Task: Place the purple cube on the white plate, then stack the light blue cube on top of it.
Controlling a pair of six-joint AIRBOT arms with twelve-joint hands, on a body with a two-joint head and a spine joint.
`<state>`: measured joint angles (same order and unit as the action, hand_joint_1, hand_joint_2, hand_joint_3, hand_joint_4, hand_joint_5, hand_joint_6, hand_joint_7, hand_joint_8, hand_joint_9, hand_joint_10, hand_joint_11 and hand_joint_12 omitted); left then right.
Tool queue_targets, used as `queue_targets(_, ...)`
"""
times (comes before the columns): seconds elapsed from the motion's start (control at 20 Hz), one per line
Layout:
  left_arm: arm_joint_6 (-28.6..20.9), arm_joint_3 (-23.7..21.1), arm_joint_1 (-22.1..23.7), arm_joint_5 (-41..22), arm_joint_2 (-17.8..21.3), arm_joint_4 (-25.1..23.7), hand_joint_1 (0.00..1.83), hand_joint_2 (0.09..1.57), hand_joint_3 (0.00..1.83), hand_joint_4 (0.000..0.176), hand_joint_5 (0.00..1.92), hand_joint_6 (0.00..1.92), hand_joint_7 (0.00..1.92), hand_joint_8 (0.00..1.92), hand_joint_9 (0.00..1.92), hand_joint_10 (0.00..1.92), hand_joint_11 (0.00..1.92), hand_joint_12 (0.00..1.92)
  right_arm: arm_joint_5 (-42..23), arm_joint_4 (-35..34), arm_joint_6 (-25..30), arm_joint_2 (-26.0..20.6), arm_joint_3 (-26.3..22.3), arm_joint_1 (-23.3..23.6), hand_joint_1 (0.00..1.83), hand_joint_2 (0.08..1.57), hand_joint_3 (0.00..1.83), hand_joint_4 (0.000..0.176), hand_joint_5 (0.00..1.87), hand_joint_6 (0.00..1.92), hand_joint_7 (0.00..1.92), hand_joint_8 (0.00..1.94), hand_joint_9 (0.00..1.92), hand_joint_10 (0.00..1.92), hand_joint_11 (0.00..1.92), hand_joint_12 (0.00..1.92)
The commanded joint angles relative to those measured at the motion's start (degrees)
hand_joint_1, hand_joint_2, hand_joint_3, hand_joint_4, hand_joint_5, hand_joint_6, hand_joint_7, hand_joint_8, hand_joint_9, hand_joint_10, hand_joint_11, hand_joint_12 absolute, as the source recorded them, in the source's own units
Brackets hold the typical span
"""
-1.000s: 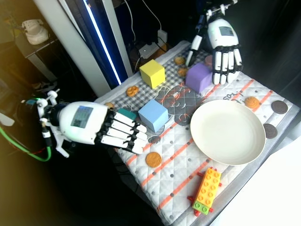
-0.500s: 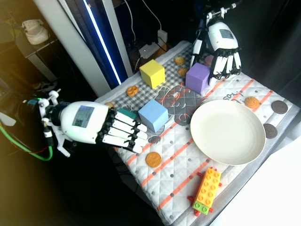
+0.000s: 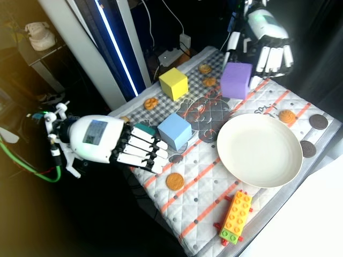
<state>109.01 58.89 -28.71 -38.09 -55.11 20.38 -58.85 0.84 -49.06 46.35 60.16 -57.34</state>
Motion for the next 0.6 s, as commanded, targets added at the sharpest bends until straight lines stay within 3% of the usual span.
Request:
queue_targets(0.0, -0.4, 1.2, 1.7, -4.6, -0.9, -0.6, 1.12, 1.05, 0.00, 0.000, 1.13, 0.75, 1.00, 1.05, 0.68, 1.46, 0.20, 1.88, -6.6, -1.4, 0.1, 0.0, 0.3, 0.3, 0.73, 1.35, 0.00, 0.000, 0.60, 0.00, 0.49, 0.00, 0.40, 0.00, 0.13, 0.59)
queue_targets(0.05, -0.4, 3.5, 3.5, -2.8, -2.9, 0.1, 1.11, 1.05, 0.00, 0.018, 1.13, 0.75, 0.97, 1.13, 0.66, 1.50, 0.16, 1.86, -6.6, -1.4, 0.1, 0.2, 0.4, 0.3, 0.76, 1.34, 0.00, 0.000, 0.60, 0.00, 0.49, 0.00, 0.41, 0.00, 0.15, 0.54)
queue_targets(0.1, -0.4, 5.8, 4.7, -1.3, -4.5, 0.8, 1.10, 1.06, 0.00, 0.054, 1.10, 0.80, 0.95, 1.18, 0.67, 1.49, 0.14, 1.82, -6.6, -1.4, 0.1, 0.5, 0.5, 0.3, 0.78, 1.33, 0.00, 0.000, 0.61, 0.00, 0.50, 0.00, 0.41, 0.00, 0.16, 0.47)
queue_targets(0.15, -0.4, 8.0, 5.9, 0.3, -6.2, 1.7, 1.10, 1.06, 0.00, 0.037, 1.11, 0.79, 0.97, 1.12, 0.71, 1.40, 0.19, 1.74, -6.6, -1.4, 0.1, 0.7, 0.7, 0.3, 0.76, 1.35, 0.00, 0.000, 0.60, 0.00, 0.49, 0.00, 0.40, 0.00, 0.17, 0.40)
queue_targets(0.2, -0.5, 10.9, 7.2, 2.4, -8.3, 3.1, 1.12, 1.05, 0.00, 0.001, 1.14, 0.74, 1.02, 0.98, 0.73, 1.34, 0.23, 1.70, -6.6, -1.4, 0.1, 1.0, 0.9, 0.3, 0.73, 1.35, 0.00, 0.000, 0.60, 0.00, 0.49, 0.00, 0.41, 0.00, 0.20, 0.40)
queue_targets(0.25, -0.5, 13.0, 8.1, 3.9, -10.0, 3.9, 1.13, 1.04, 0.00, 0.000, 1.14, 0.73, 1.04, 0.93, 0.74, 1.35, 0.27, 1.72, -6.6, -1.4, 0.1, 1.2, 1.0, 0.3, 0.72, 1.35, 0.00, 0.000, 0.60, 0.00, 0.49, 0.00, 0.41, 0.00, 0.21, 0.40)
queue_targets(0.3, -0.5, 15.2, 8.8, 5.4, -11.6, 4.8, 1.11, 1.05, 0.00, 0.005, 1.11, 0.78, 1.04, 0.85, 0.75, 1.15, 0.25, 1.59, -6.6, -1.4, 0.1, 1.4, 1.1, 0.3, 0.71, 1.35, 0.00, 0.000, 0.59, 0.00, 0.48, 0.00, 0.41, 0.00, 0.20, 0.41)
queue_targets(0.4, -0.5, 19.4, 10.1, 8.6, -14.7, 6.0, 1.12, 1.06, 0.00, 0.000, 1.10, 0.80, 1.11, 0.77, 0.79, 1.11, 0.25, 1.62, -6.6, -1.4, 0.1, 1.7, 1.3, 0.3, 0.72, 1.35, 0.00, 0.000, 0.60, 0.00, 0.48, 0.00, 0.42, 0.00, 0.19, 0.48)
queue_targets(0.45, -0.5, 21.2, 10.7, 9.9, -16.1, 6.2, 1.09, 1.07, 0.00, 0.041, 1.08, 0.84, 1.09, 0.79, 0.78, 1.19, 0.26, 1.60, -6.6, -1.3, 0.1, 1.8, 1.4, 0.4, 0.72, 1.35, 0.00, 0.000, 0.61, 0.00, 0.49, 0.00, 0.42, 0.00, 0.20, 0.48)
queue_targets(0.5, -0.5, 22.7, 11.2, 11.0, -17.4, 6.6, 1.09, 1.07, 0.00, 0.050, 1.07, 0.85, 1.09, 0.80, 0.79, 1.22, 0.22, 1.58, -6.6, -1.3, 0.1, 2.1, 1.6, 0.5, 0.76, 1.34, 0.00, 0.000, 0.61, 0.00, 0.49, 0.00, 0.42, 0.00, 0.20, 0.48)
queue_targets(0.55, -0.5, 24.1, 11.5, 11.9, -18.6, 6.9, 1.09, 1.07, 0.00, 0.035, 1.07, 0.85, 1.09, 0.82, 0.79, 1.22, 0.22, 1.55, -6.6, -1.2, 0.1, 2.4, 1.9, 0.7, 0.78, 1.34, 0.00, 0.000, 0.61, 0.00, 0.49, 0.00, 0.42, 0.00, 0.19, 0.47)
